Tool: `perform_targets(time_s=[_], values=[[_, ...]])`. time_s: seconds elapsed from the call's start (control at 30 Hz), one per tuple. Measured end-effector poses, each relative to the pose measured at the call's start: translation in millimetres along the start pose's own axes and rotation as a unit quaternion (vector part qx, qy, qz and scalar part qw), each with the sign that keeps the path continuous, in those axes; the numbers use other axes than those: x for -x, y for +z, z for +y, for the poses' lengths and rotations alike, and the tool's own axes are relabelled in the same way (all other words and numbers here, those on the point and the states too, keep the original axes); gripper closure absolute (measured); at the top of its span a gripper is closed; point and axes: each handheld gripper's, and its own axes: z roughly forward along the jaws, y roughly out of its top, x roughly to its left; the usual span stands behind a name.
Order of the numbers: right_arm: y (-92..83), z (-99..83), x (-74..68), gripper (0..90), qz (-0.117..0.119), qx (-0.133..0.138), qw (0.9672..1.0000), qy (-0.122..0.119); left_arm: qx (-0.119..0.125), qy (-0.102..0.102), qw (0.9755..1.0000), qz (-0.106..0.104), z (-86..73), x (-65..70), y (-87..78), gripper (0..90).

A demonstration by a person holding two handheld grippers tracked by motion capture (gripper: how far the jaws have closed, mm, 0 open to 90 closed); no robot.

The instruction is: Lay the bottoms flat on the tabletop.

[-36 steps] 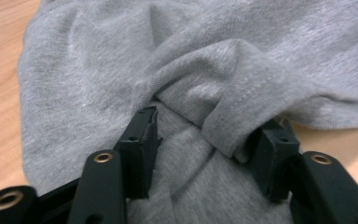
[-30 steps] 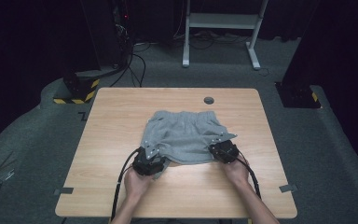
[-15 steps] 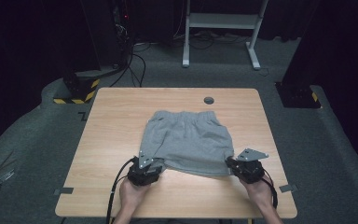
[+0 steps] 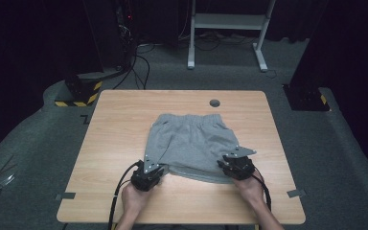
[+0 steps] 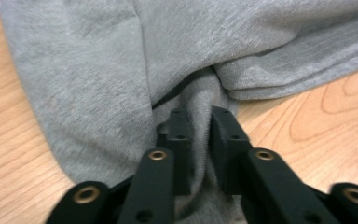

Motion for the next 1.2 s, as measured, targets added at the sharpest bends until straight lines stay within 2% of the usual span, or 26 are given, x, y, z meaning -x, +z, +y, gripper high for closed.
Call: perform_targets(time_s=[0.07,0.1,0.13,0.23,0.3,0.37,0.47,0.53,0.6,0.63,0.7,0.77,0.8,0.83,0.87,0.9,0.93,0.97,1.0,1.03,1.07,1.1,1.13,1.2], values=[[11.9,-3.3,1.6,65.9,0.0,-0.019,0.9998,0.003,0.013,-0.005,0.9999,-0.006,-2.1,-4.2,-12.7,82.3],[11.9,-3.3,1.6,65.9,0.0,-0.019,0.9998,0.003,0.013,-0.005,0.9999,-0.006,-2.1,-4.2,-12.7,83.0],[17.6,-7.5,2.4,66.9,0.001,-0.031,0.9995,0.007,0.015,-0.003,0.9999,-0.005,-2.1,-5.8,-17.0,83.0],[18.0,-13.6,5.1,71.0,0.006,-0.037,0.9993,0.008,0.027,0.001,0.9996,0.001,-1.3,-12.0,-34.1,83.7],[16.9,-14.3,5.9,73.7,0.007,-0.038,0.9992,0.007,0.044,-0.002,0.999,0.007,-1.3,-17.8,-49.6,83.9],[14.6,-15.8,6.9,80.3,0.012,-0.042,0.999,0.004,0.054,-0.005,0.9984,0.014,-3.1,-25.1,-64.4,84.1],[11.4,-18.8,7.3,86.0,0.017,-0.043,0.9989,-0.004,0.059,-0.019,0.9977,0.026,-11.6,-38.0,-80.1,84.4],[9.0,-20.7,6.8,86.6,0.017,-0.044,0.9989,-0.009,0.045,-0.02,0.9981,0.037,-17.8,-44.5,-83.6,84.4],[6.9,-22.3,7.1,86.6,0.02,-0.045,0.9987,-0.01,0.03,-0.023,0.9987,0.035,-22.5,-48.3,-81.8,83.1],[5.8,-22.5,6.9,85.1,0.021,-0.048,0.9986,-0.009,0.026,-0.025,0.9988,0.032,-23.7,-48.8,-79.8,78.0],[4.6,-22.6,6.4,81.0,0.023,-0.045,0.9987,-0.006,0.032,-0.029,0.9988,0.022,-22.8,-47.8,-77.3,71.7],[2.7,-22.4,5.9,78.7,0.023,-0.04,0.9989,-0.003,0.047,-0.027,0.9985,0.003,-18.5,-43.3,-72.2,69.2],[-5.3,-21.4,7.3,73.0,0.013,-0.019,0.9997,0.004,0.05,-0.027,0.9984,0.0,-16.4,-41.3,-69.4,61.5],[-5.3,-21.4,7.3,73.0,0.013,-0.019,0.9997,0.004,0.05,-0.025,0.9984,-0.005,-13.4,-38.9,-64.9,61.5],[-16.8,-20.9,12.6,67.1,-0.007,0.009,0.9996,0.024,0.048,-0.024,0.9985,-0.008,-10.4,-36.4,-59.2,55.9],[-16.8,-20.9,12.6,67.1,-0.007,0.009,0.9996,0.024,0.044,-0.025,0.9987,-0.011,-7.8,-34.1,-52.7,55.9],[-25.8,-21.1,21.8,59.5,-0.036,0.03,0.998,0.041,0.039,-0.026,0.9988,-0.014,-5.5,-32.2,-45.7,50.3],[-25.8,-21.1,21.8,59.5,-0.036,0.03,0.998,0.041,0.034,-0.026,0.999,-0.013,-3.7,-30.8,-38.6,50.3],[-28.8,-21.9,26.5,57.4,-0.049,0.036,0.9968,0.052,0.03,-0.032,0.999,-0.013,-2.8,-29.5,-31.8,47.2],[-30.0,-22.8,31.8,55.2,-0.056,0.035,0.9958,0.064,0.026,-0.037,0.9989,-0.011,-2.7,-28.6,-25.4,47.2],[-27.6,-25.2,40.5,52.8,-0.055,0.019,0.9948,0.084,0.021,-0.05,0.9985,-0.003,-5.4,-26.3,-10.4,45.3],[-27.6,-25.2,40.5,52.8,-0.055,0.019,0.9948,0.084,0.021,-0.05,0.9985,-0.003,-5.4,-26.3,-10.4,44.2],[-21.8,-27.5,45.2,52.6,-0.047,-0.002,0.9943,0.096,0.017,-0.05,0.9986,-0.001,-6.5,-26.3,-7.2,44.2],[-16.6,-29.5,48.0,53.6,-0.041,-0.016,0.9938,0.103,0.008,-0.055,0.9984,0.003,-9.5,-26.0,-0.7,43.5]])
